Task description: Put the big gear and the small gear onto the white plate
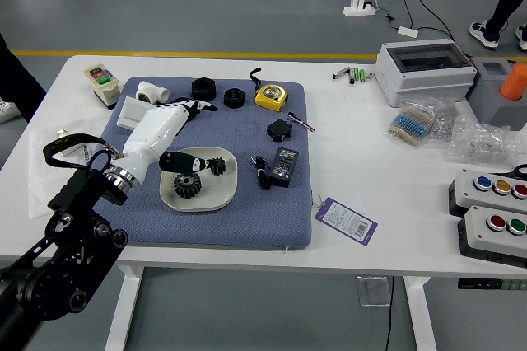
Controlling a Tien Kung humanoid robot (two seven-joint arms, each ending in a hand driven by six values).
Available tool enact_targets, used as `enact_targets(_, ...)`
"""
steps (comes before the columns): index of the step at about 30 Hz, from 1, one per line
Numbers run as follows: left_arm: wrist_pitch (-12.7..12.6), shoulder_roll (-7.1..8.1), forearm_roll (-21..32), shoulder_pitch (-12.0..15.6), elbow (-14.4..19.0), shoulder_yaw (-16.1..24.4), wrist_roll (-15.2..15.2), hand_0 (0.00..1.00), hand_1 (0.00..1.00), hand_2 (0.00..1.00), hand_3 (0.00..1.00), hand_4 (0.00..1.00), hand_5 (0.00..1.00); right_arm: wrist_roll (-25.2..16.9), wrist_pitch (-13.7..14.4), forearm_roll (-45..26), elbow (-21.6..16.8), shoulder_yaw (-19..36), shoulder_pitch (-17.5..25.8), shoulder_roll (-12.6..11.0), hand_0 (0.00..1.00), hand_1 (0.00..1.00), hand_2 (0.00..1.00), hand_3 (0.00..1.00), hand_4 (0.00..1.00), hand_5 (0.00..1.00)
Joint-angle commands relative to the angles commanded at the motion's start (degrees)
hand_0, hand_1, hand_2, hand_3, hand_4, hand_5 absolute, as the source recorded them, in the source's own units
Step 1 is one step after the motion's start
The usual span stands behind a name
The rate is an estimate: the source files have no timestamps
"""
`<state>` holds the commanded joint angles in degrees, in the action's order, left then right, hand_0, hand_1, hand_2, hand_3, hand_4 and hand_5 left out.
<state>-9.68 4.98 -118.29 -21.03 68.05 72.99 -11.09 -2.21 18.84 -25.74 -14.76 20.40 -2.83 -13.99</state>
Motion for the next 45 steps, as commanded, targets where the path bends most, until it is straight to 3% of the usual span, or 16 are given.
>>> enact_targets(1, 0.31, -0.16, 2.23, 0.57, 0.46, 1.01, 0.09, 0.671, 0.721, 0.786, 0.710, 0.897, 0.145, -0.02, 0.01, 0.03, -0.01, 0.05, -0.01, -0.01, 0.711, 0.707, 0.733, 0.563, 0.793, 0.650)
enact_targets(2, 1.21, -0.55, 4.44, 1.80, 1.33, 2.84, 0.38, 0.617, 0.667, 0.727, 0.640, 0.847, 0.195, -0.07, 0.00, -0.01, -0.02, 0.17, 0.01, -0.03, 0.711, 0.708, 0.733, 0.563, 0.793, 0.650)
enact_targets(7, 4.63, -1.00, 14.74, 5.58, 2.86, 9.67, 2.66, 0.617, 0.667, 0.727, 0.640, 0.847, 0.195, -0.11, -0.09, -0.01, -0.05, 0.15, 0.13, -0.03, 0.711, 0.708, 0.733, 0.563, 0.793, 0.650)
enact_targets(8, 5.33, -0.68, 16.94, 6.49, 3.23, 10.69, 3.74, 0.680, 0.683, 0.752, 0.624, 0.808, 0.270, -0.11, -0.12, -0.02, -0.05, 0.00, 0.17, -0.02, 0.709, 0.708, 0.732, 0.562, 0.793, 0.650)
enact_targets(13, 8.71, 0.75, 28.85, 11.58, 6.20, 14.69, 7.10, 0.680, 0.683, 0.752, 0.624, 0.808, 0.270, -0.08, -0.25, -0.10, -0.04, -0.39, 0.42, 0.05, 0.709, 0.708, 0.732, 0.562, 0.793, 0.650)
enact_targets(14, 9.17, 0.82, 31.46, 12.29, 6.55, 15.18, 7.33, 0.706, 0.697, 0.769, 0.647, 0.832, 0.441, -0.08, -0.26, -0.11, -0.04, -0.39, 0.47, 0.07, 0.708, 0.707, 0.732, 0.563, 0.793, 0.650)
enact_targets(16, 12.56, 1.17, 36.30, 14.61, 7.42, 17.41, 9.25, 0.706, 0.697, 0.769, 0.647, 0.832, 0.441, -0.09, -0.28, -0.21, -0.03, -0.54, 0.70, 0.20, 0.708, 0.707, 0.732, 0.563, 0.793, 0.650)
enact_targets(19, 17.89, 1.42, 43.75, 15.55, 7.77, 19.25, 13.60, 0.706, 0.697, 0.769, 0.647, 0.832, 0.441, 0.00, -0.32, -0.30, 0.01, -0.98, 0.88, 0.29, 0.708, 0.707, 0.732, 0.563, 0.793, 0.650)
enact_targets(20, 19.13, 1.44, 45.99, 15.64, 7.83, 19.49, 14.67, 0.798, 0.790, 0.846, 0.736, 0.857, 0.583, 0.02, -0.33, -0.32, 0.02, -1.06, 0.91, 0.30, 0.707, 0.708, 0.732, 0.563, 0.793, 0.650)
enact_targets(25, 20.80, 0.75, 57.37, 16.21, 7.68, 19.68, 15.79, 0.798, 0.790, 0.846, 0.736, 0.857, 0.583, 0.09, -0.36, -0.42, 0.05, -1.43, 1.13, 0.43, 0.707, 0.708, 0.732, 0.563, 0.793, 0.650)
enact_targets(26, 20.89, 0.41, 59.49, 16.46, 7.53, 19.69, 15.36, 0.827, 0.815, 0.877, 0.799, 0.863, 0.659, 0.08, -0.35, -0.40, 0.04, -1.38, 1.17, 0.47, 0.704, 0.708, 0.732, 0.562, 0.793, 0.650)
enact_targets(27, 21.01, 0.03, 61.53, 16.77, 7.43, 19.71, 14.80, 0.827, 0.815, 0.877, 0.799, 0.863, 0.659, 0.05, -0.34, -0.39, 0.03, -1.31, 1.21, 0.49, 0.704, 0.708, 0.732, 0.562, 0.793, 0.650)
enact_targets(33, 21.43, -1.04, 62.70, 17.02, 7.15, 19.54, 13.57, 0.834, 0.817, 0.884, 0.802, 0.862, 0.700, 0.07, -0.31, -0.26, 0.02, -1.03, 1.25, 0.50, 0.706, 0.708, 0.732, 0.562, 0.793, 0.649)
enact_targets(45, 21.69, -1.14, 61.85, 16.61, 6.96, 19.87, 12.87, 0.837, 0.814, 0.882, 0.802, 0.856, 0.731, 0.17, -0.47, -0.20, 0.08, -0.36, 1.03, 0.57, 0.706, 0.707, 0.732, 0.562, 0.793, 0.650)
